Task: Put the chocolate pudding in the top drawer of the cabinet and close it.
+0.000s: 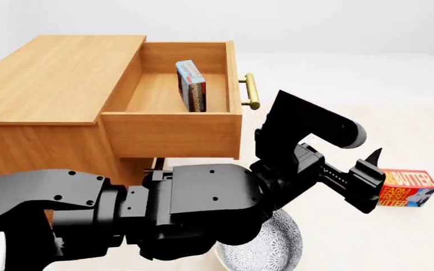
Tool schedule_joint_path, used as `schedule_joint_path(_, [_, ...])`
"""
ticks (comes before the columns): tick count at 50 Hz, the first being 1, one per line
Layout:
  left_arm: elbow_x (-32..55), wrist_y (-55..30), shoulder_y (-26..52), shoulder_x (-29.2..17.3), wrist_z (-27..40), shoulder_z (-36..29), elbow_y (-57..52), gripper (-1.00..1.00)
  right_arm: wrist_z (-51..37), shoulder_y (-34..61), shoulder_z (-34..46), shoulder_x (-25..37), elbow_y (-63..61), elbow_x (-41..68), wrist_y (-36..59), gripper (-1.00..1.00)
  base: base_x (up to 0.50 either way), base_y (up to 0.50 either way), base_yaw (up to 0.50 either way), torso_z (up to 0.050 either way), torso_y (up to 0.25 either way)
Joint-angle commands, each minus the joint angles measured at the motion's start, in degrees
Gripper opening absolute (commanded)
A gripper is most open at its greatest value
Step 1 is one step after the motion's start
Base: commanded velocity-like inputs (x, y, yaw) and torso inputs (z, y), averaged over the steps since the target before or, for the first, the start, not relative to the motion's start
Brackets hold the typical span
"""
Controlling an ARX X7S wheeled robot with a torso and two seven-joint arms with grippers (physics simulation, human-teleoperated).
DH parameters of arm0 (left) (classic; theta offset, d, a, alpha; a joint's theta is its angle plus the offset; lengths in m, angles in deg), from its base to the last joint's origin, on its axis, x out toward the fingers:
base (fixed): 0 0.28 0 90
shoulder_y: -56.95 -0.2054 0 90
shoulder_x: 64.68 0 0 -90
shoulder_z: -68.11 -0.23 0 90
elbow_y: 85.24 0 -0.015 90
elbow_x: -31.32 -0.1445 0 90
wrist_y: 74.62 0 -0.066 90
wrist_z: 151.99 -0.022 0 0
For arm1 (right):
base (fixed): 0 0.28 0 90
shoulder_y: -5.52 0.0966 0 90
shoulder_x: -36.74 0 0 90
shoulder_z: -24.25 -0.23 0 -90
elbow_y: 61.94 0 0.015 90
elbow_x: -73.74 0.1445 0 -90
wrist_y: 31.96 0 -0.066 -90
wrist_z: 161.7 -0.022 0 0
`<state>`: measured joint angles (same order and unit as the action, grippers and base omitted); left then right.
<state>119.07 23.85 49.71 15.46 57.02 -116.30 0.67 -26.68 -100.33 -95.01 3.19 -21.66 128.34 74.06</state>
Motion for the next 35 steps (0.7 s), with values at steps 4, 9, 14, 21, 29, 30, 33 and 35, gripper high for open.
schedule_joint_path(4, [0.47, -1.04, -0.57, 3.19, -2.82, -0.16, 7.60, 1.00, 1.44, -1.80, -1.07, -1.14, 0.08, -0.62, -0.26, 1.00, 0.00, 0.00, 0.00, 0.000, 0.000])
schedule_joint_path(9, [0.77, -1.48, -1.14, 4.64, -4.43, -0.34, 12.46, 1.00, 0.93, -0.24, 1.06, -1.04, 0.63, -1.33, -0.23, 1.00, 0.00, 0.00, 0.00, 0.000, 0.000])
schedule_joint_path(14, [1.11, -1.92, -1.69, 6.16, -6.40, -0.43, 17.37, 1.00, 1.01, 0.18, 1.88, -1.32, 0.93, -1.84, -0.39, 1.00, 0.00, 0.00, 0.00, 0.000, 0.000])
schedule_joint_path(21, [1.56, -2.55, -2.46, 7.85, -8.34, -0.47, 22.26, 1.00, 0.88, 1.37, 3.45, -1.44, 1.50, -2.42, -0.44, 1.00, 0.00, 0.00, 0.00, 0.000, 0.000])
schedule_joint_path(29, [1.40, -2.94, -2.76, 8.23, -8.10, -0.43, 22.49, 1.00, 0.79, 1.91, 4.18, -1.70, 1.80, -2.82, -0.47, 1.00, 0.00, 0.00, 0.00, 0.000, 0.000])
schedule_joint_path(30, [1.42, -3.01, -2.79, 8.27, -8.16, -0.41, 22.75, 1.00, 0.78, 1.98, 4.28, -1.73, 1.83, -2.88, -0.47, 1.00, 0.00, 0.00, 0.00, 0.000, 0.000])
schedule_joint_path(33, [1.51, -3.26, -2.95, 8.47, -8.48, -0.36, 23.79, 1.00, 0.91, 2.02, 4.53, -1.91, 1.97, -3.11, -0.55, 1.00, 0.00, 0.00, 0.00, 0.000, 0.000])
schedule_joint_path(35, [1.57, -3.42, -3.09, 8.61, -8.73, -0.33, 24.48, 1.00, 1.86, -0.52, 1.87, -2.48, 1.33, -2.74, -0.84, 1.00, 0.00, 0.00, 0.00, 0.000, 0.000])
